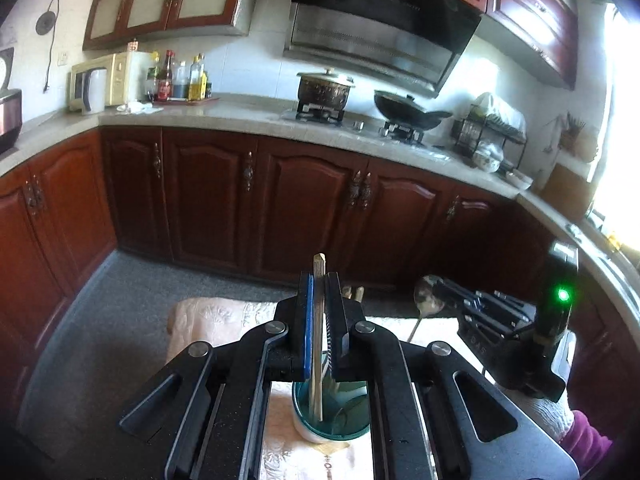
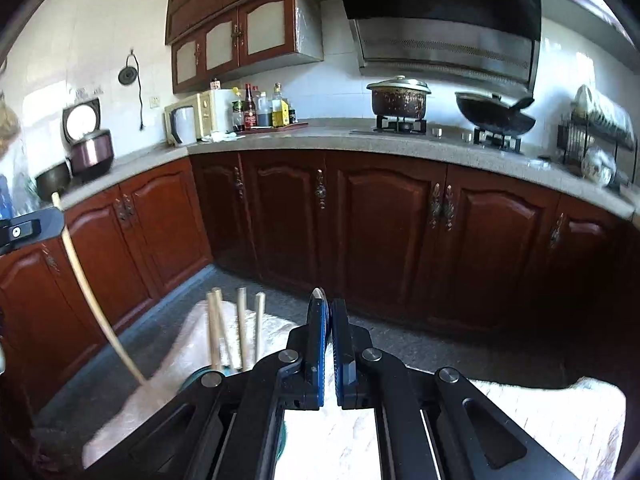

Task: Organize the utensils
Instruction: 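Lift the chopstick and spoon with both grippers and lower them into the floral cup, then open both grippers to release the chopstick and spoon into the cup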

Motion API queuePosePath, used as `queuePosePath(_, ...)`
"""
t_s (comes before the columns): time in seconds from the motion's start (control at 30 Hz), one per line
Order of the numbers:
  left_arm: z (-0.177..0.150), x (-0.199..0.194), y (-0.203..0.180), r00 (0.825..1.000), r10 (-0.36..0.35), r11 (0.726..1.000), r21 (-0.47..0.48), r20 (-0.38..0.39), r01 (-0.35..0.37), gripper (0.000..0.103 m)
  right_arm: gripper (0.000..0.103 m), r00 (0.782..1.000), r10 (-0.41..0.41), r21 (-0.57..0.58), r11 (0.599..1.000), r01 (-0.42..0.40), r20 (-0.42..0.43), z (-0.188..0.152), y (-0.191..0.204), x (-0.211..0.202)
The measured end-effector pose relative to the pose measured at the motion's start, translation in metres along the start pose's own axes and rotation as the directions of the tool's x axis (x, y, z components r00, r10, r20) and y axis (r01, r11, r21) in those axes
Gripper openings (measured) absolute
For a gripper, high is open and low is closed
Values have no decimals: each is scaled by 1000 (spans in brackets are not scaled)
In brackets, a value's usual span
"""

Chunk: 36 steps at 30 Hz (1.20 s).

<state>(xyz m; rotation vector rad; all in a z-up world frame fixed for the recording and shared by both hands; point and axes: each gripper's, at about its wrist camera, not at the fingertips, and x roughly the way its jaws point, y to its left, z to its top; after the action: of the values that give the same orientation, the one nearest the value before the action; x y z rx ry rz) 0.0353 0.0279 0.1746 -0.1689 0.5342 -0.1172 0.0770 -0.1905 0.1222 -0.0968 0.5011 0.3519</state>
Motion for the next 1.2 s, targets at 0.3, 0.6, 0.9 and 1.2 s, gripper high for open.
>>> queuePosePath(0.3, -32, 39, -5, 998, 41, 999, 26, -47, -40, 4, 3, 999, -22, -65, 998, 19, -46, -19, 16, 41)
queuePosePath(0.6, -49, 65, -4, 995, 43, 999, 23, -95, -41, 4, 3, 992, 31, -95, 995, -43, -122, -39, 25, 53)
queuePosePath(0.9, -60, 74, -3, 991, 48, 999, 4, -125, -48, 4, 5, 973, 126, -60, 988, -140, -192, -59, 32, 53)
queuePosePath(1.2, -59, 73, 0, 990, 46, 998, -32, -134, -51, 5, 21, 945, 247, 62, 969, -239, -213, -61, 19, 50)
